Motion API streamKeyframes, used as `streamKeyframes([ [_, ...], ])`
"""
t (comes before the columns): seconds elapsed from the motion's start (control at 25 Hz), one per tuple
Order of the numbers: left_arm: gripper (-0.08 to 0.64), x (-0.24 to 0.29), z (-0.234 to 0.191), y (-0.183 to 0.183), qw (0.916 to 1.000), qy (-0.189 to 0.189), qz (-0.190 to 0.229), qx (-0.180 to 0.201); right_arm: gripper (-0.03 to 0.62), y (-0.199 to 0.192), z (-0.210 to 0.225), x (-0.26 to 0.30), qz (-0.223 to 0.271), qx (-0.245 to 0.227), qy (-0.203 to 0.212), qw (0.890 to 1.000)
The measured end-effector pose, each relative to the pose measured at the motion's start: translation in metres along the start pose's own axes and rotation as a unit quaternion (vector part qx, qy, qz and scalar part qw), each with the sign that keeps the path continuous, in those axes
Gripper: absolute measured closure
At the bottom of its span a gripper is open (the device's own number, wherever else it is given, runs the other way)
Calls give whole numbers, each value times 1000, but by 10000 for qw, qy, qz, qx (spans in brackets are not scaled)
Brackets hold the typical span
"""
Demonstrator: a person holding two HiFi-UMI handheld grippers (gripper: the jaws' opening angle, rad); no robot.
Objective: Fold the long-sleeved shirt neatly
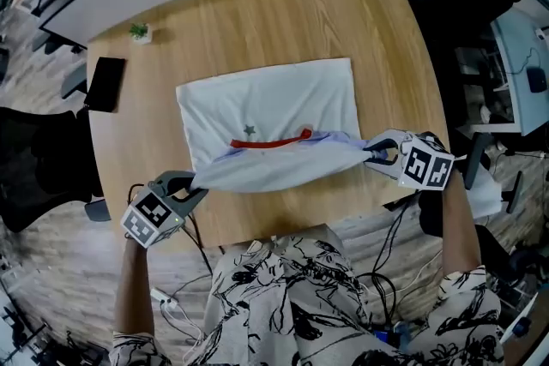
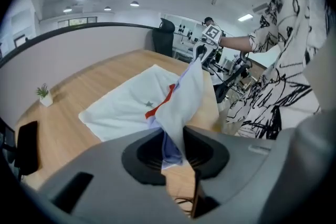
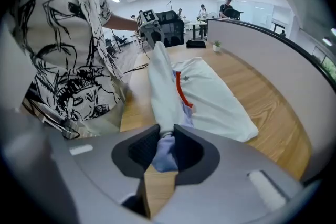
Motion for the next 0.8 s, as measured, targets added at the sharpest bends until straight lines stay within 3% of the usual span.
streamKeyframes([
  [0.32,477,3,-56,40,9944,-468,-157,-933,502,14,79,-13,93,487,999,9938],
  [0.56,476,17,-111,48,9880,-689,-344,-1336,502,19,137,2,161,800,1255,9887],
  [0.8,474,34,-160,57,9881,-564,-439,-1361,502,15,184,23,46,818,1190,9895],
])
Point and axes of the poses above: the fingertips, and each gripper's own axes: x forward along the fingers, z to its right, y out of its top, the point moved 2 cm from there along -x, backward along the fingers, and after that the axes turned 9 degrees about z, right-handed, at the moved point
